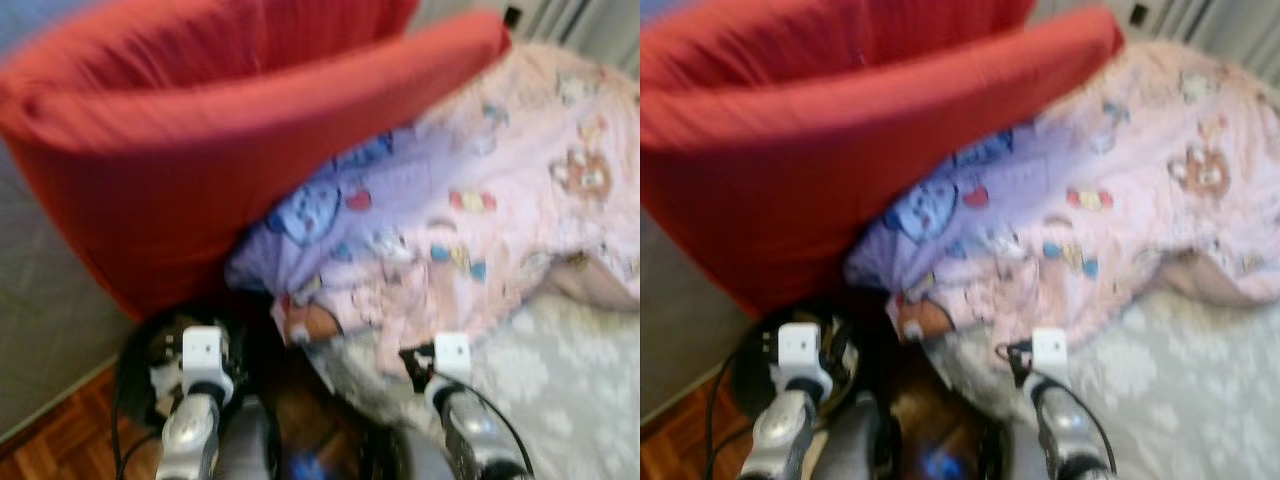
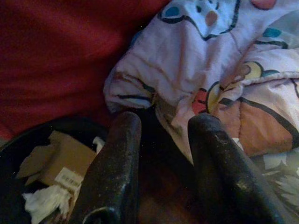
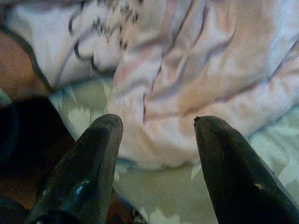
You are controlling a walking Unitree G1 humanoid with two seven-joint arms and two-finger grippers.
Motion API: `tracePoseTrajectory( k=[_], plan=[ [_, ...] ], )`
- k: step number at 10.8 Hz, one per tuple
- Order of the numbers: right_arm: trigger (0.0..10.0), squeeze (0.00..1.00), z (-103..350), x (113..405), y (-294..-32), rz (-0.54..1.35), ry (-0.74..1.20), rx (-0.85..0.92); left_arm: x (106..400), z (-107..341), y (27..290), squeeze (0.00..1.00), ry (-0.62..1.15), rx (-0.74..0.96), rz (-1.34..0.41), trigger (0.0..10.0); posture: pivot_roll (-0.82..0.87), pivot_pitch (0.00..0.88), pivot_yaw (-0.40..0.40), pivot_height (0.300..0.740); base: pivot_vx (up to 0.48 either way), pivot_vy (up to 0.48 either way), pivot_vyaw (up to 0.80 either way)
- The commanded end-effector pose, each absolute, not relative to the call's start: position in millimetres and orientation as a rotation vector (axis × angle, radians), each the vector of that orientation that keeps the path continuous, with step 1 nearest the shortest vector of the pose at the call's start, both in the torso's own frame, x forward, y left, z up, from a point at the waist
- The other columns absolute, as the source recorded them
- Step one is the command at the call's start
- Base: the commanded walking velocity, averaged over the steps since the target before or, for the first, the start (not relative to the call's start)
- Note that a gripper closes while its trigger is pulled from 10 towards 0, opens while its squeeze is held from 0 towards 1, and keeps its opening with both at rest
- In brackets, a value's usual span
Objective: Clean up the room
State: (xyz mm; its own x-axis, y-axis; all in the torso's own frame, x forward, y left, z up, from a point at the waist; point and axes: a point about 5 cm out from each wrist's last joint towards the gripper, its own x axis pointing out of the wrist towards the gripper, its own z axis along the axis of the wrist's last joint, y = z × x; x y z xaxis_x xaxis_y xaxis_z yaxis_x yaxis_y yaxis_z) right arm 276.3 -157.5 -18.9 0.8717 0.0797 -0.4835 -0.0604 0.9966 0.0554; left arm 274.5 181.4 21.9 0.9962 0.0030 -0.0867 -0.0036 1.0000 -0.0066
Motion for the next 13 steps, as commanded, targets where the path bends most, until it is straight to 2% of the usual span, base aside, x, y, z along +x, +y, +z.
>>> tracePoseTrajectory(
  k=[1,7,9,13],
  plan=[
    [10.0,0.0,-24,271,-156,0.08,0.541,0.029,267,16,183,0.0,0.109,-0.017,0.011,10.0,0.2,0.3,-0.033,0.629,0.0,0.0,0.0],
    [10.0,0.0,6,304,-162,0.041,0.44,0.073,267,45,177,0.0,0.009,-0.025,-0.021,10.0,0.24,0.367,-0.021,0.629,0.0,0.0,0.0],
    [10.0,0.0,17,314,-169,-0.034,0.399,0.056,263,52,176,0.0,0.0,-0.029,-0.026,10.0,0.25,0.394,-0.02,0.629,0.0,0.0,0.0],
    [10.0,0.0,14,312,-166,-0.048,0.423,0.113,253,58,181,0.0,0.016,-0.022,-0.025,10.0,0.26,0.434,-0.007,0.629,0.0,0.0,0.0]
  ],
)
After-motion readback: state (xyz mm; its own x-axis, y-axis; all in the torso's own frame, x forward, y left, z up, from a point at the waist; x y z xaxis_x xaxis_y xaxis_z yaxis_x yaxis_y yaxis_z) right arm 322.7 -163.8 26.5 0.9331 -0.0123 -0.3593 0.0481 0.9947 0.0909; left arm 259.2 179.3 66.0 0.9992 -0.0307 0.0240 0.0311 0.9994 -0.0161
